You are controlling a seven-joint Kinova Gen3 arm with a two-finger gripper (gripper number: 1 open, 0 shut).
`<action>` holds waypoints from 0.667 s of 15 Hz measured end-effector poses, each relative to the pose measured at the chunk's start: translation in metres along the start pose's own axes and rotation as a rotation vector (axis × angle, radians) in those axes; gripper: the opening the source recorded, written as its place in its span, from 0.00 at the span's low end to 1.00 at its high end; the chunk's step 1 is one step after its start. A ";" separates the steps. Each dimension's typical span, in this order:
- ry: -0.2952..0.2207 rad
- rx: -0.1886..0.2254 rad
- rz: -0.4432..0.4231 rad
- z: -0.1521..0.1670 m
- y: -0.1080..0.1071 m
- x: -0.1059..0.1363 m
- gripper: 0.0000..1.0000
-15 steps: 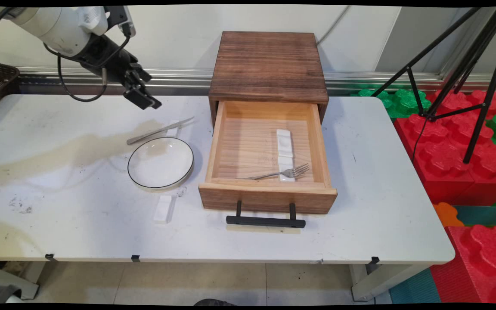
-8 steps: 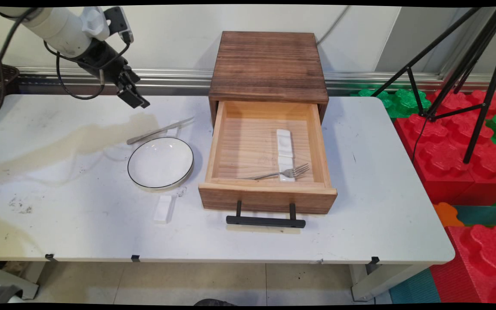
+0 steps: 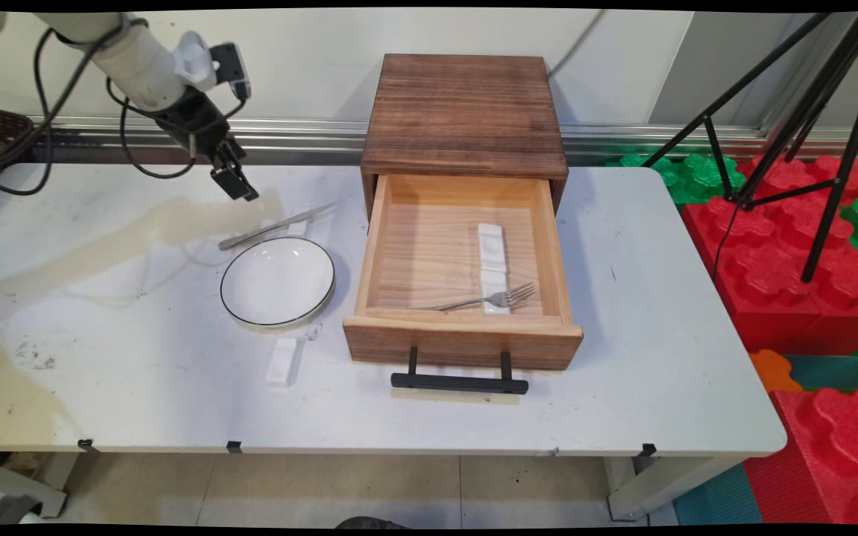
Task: Pick up the knife from the left of the white plate
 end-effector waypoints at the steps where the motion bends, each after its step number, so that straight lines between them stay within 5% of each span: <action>1: -0.009 -0.008 0.004 0.006 -0.002 0.001 1.00; 10: -0.070 -0.068 0.036 0.054 -0.015 0.008 1.00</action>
